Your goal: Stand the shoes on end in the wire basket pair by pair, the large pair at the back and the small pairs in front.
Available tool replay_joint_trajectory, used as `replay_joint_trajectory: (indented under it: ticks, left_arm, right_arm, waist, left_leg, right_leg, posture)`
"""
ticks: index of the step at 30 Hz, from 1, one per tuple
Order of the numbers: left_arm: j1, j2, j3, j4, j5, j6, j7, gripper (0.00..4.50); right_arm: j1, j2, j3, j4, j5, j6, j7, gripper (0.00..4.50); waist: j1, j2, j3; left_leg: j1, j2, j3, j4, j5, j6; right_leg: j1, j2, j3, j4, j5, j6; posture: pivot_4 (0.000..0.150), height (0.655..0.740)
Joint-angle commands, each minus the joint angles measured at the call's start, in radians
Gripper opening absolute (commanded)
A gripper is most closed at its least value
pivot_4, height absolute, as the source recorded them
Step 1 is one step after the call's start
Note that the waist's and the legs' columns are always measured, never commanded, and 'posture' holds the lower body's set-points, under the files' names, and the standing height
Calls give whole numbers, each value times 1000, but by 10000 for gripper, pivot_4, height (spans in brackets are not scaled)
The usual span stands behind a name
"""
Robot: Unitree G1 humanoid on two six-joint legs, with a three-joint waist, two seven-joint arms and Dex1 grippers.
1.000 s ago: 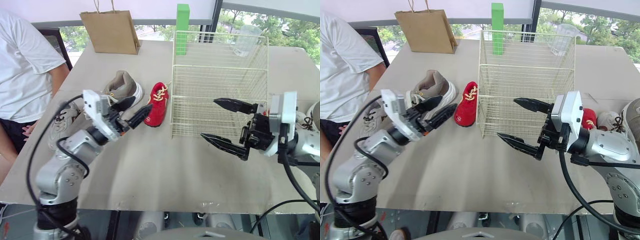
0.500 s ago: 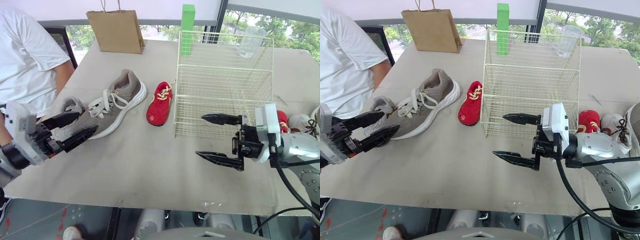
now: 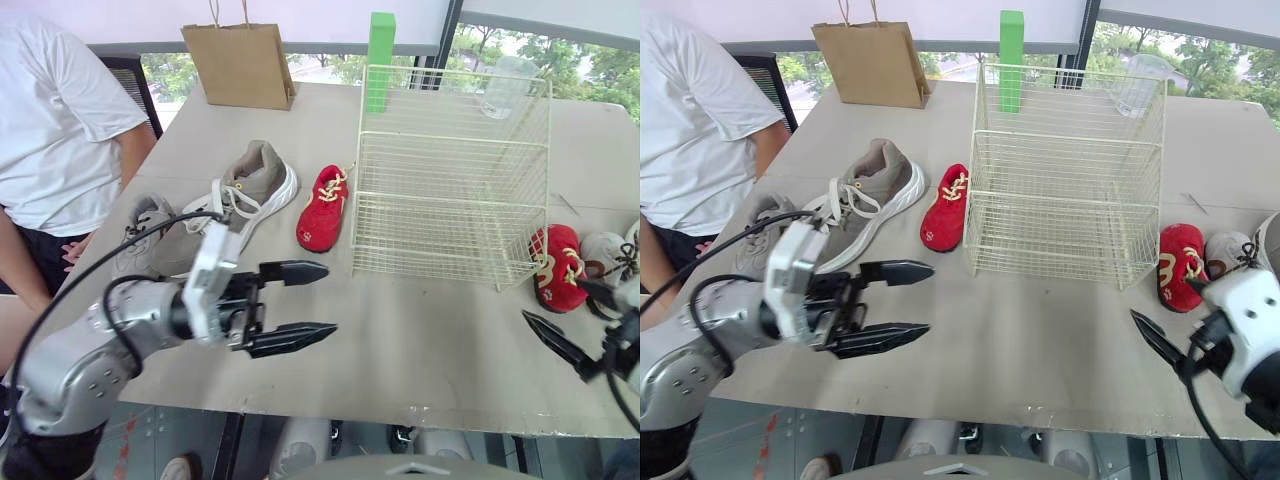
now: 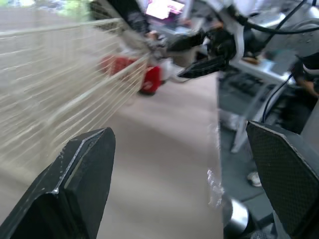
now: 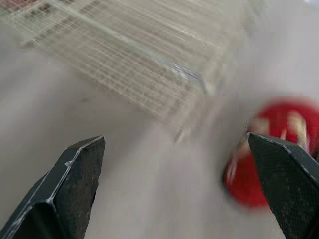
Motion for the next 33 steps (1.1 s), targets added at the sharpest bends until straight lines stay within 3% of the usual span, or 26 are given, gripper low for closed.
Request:
replay_joint_trajectory:
  ticks: [1, 5, 13, 18, 27, 33]
  left_arm:
    - [-98, -35, -66, 25, -4, 11, 1, 45000]
    - [-192, -55, -130, 75, 21, 10, -51, 45000]
    - [-255, -108, -160, 102, 64, -11, -56, 45000]
    - [-258, -133, -154, 75, 51, -3, -23, 45000]
    - [-212, -151, -151, 56, 42, -16, -17, 45000]
    - [-202, -151, -153, 52, 31, -7, -2, 45000]
  right_arm:
    - [44, 25, -115, -3, 10, 25, -139, 44090]
    - [65, -14, -151, 97, -25, 84, -187, 44090]
    - [-220, -104, 6, 445, -251, 108, -293, 44090]
    - [-267, -160, 29, 488, -375, 155, -301, 44090]
    - [-418, -206, -9, 539, -430, 352, -294, 44090]
    - [-395, -198, -55, 514, -476, 411, -246, 44090]
  waist:
    - [-7, 1, 0]
    - [-12, 1, -1]
    - [-22, 3, -2]
    - [-17, 5, -3]
    - [-22, 5, -3]
    - [-16, 5, -3]
  left_leg:
    - [0, 0, 1, 0, 0, 0]
    - [0, -1, 1, 0, 0, 2]
    - [-2, -1, 1, 0, 2, 7]
    - [-3, -1, 0, 0, 2, 7]
    - [-2, -1, 2, 2, 2, 7]
    - [-3, -1, 1, 3, 2, 7]
  right_leg:
    - [0, 0, 2, 0, 0, 0]
    - [-1, 1, 3, 0, 0, 0]
    - [-2, 7, 5, -1, 0, 0]
    - [-4, 8, 5, 0, 0, 0]
    - [-3, 10, 9, 1, 0, 0]
    - [-3, 13, 13, 1, 0, 0]
  posture:
    - [1500, 7400]
    - [1500, 7400]
    - [1500, 7400]
    - [1500, 7400]
    - [1500, 7400]
    - [1500, 7400]
